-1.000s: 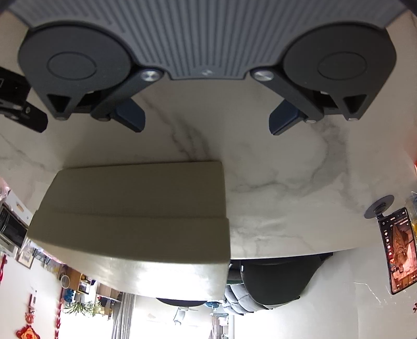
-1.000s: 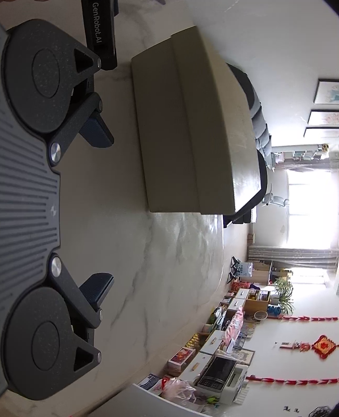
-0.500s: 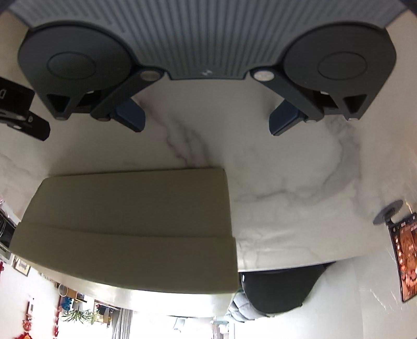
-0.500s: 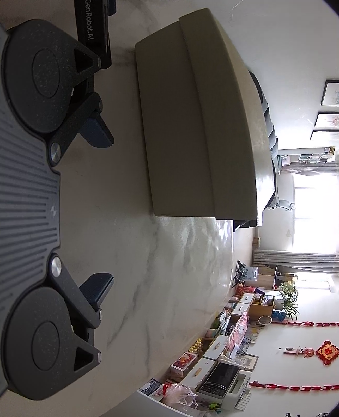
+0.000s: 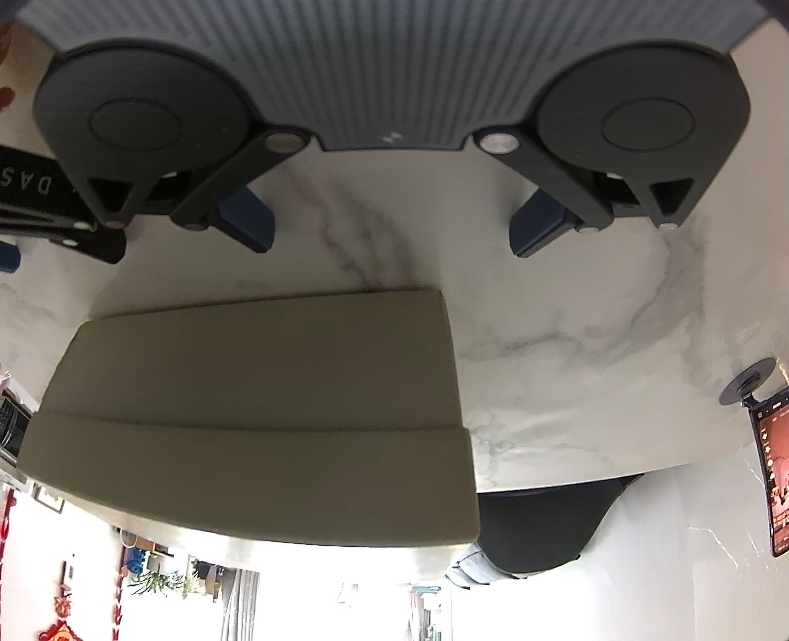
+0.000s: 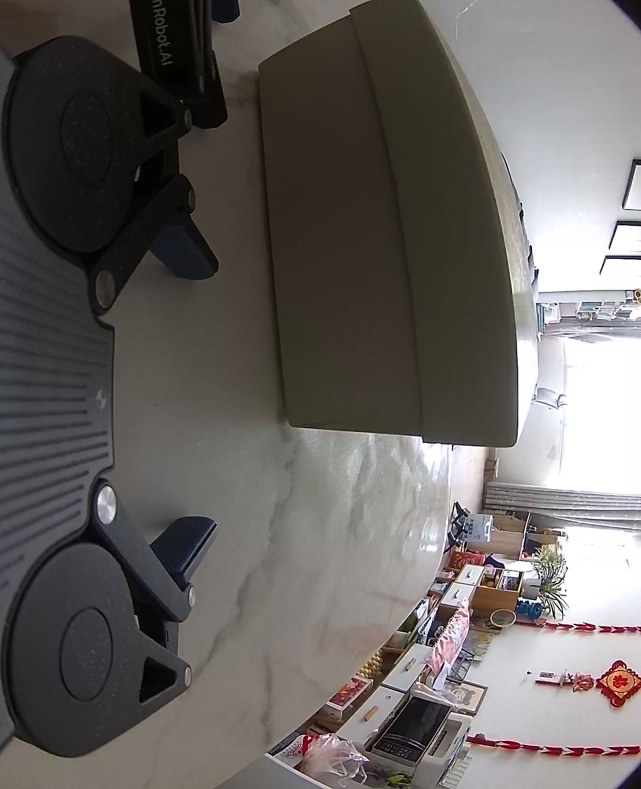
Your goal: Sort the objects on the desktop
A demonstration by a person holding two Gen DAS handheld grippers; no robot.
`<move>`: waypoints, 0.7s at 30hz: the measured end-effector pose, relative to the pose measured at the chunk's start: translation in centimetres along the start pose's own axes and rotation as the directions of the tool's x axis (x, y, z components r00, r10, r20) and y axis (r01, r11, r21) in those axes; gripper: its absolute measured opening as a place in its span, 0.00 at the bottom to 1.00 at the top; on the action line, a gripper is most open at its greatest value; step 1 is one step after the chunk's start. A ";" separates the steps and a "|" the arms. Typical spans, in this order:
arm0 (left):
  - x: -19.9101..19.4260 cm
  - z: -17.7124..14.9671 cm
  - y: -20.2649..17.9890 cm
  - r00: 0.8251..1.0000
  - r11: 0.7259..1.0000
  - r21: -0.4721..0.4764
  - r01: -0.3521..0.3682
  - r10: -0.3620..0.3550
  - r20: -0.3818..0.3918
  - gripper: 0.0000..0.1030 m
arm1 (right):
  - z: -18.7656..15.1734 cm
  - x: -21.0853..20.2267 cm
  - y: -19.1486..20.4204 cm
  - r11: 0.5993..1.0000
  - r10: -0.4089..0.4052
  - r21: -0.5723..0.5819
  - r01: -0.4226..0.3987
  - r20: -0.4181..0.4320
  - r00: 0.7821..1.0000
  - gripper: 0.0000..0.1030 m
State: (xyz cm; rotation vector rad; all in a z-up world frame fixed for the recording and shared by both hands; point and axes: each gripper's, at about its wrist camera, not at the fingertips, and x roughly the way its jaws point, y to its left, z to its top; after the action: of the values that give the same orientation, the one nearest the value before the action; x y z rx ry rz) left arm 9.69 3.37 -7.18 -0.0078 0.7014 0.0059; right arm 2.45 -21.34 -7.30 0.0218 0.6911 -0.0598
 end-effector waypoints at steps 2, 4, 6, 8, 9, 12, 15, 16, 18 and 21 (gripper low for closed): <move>0.1 -0.1 0.0 1.000 1.000 0.000 0.003 -0.003 0.014 1.00 | 0.1 0.1 0.0 1.000 0.001 0.000 -0.001 0.000 1.000 1.00; 0.1 -0.1 0.0 1.000 1.000 -0.004 0.002 -0.002 0.019 1.00 | 0.1 0.1 0.0 1.000 0.001 0.000 -0.001 0.000 1.000 1.00; 0.3 0.1 -0.1 1.000 1.000 -0.008 0.000 0.001 0.019 1.00 | 0.1 0.2 0.0 1.000 0.000 -0.001 0.000 0.000 1.000 1.00; 0.4 0.3 -0.2 1.000 1.000 -0.011 -0.003 0.003 0.019 1.00 | 0.2 0.2 0.0 1.000 0.000 -0.002 0.000 0.000 1.000 1.00; 0.4 0.3 -0.2 1.000 1.000 -0.012 -0.004 0.004 0.019 1.00 | 0.2 0.2 0.0 1.000 0.000 -0.002 0.000 -0.001 1.000 1.00; 0.5 0.4 -0.2 1.000 1.000 -0.013 -0.005 0.005 0.018 1.00 | -0.2 0.1 0.6 1.000 -0.001 -0.002 0.001 0.000 1.000 1.00; 0.5 0.4 -0.4 1.000 1.000 -0.013 -0.005 0.006 0.018 1.00 | 0.0 0.2 0.2 1.000 0.000 -0.002 0.000 0.000 1.000 1.00; 0.4 0.4 -0.5 1.000 1.000 -0.012 -0.006 0.006 0.019 1.00 | 0.0 0.2 0.2 1.000 0.000 -0.002 0.000 0.000 1.000 1.00; 0.5 0.4 -0.3 1.000 1.000 -0.012 -0.006 0.006 0.019 1.00 | 0.0 0.2 0.3 1.000 0.000 -0.002 0.000 0.000 1.000 1.00; 0.5 0.3 -0.3 1.000 1.000 -0.013 -0.005 0.006 0.019 1.00 | 0.0 0.2 0.3 1.000 -0.001 -0.002 0.001 0.000 1.000 1.00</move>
State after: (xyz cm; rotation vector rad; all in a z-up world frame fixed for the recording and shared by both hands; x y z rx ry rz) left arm 10.29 3.07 -7.24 -0.0177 0.6819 0.0157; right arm 2.63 -21.01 -7.47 0.0201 0.6912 -0.0598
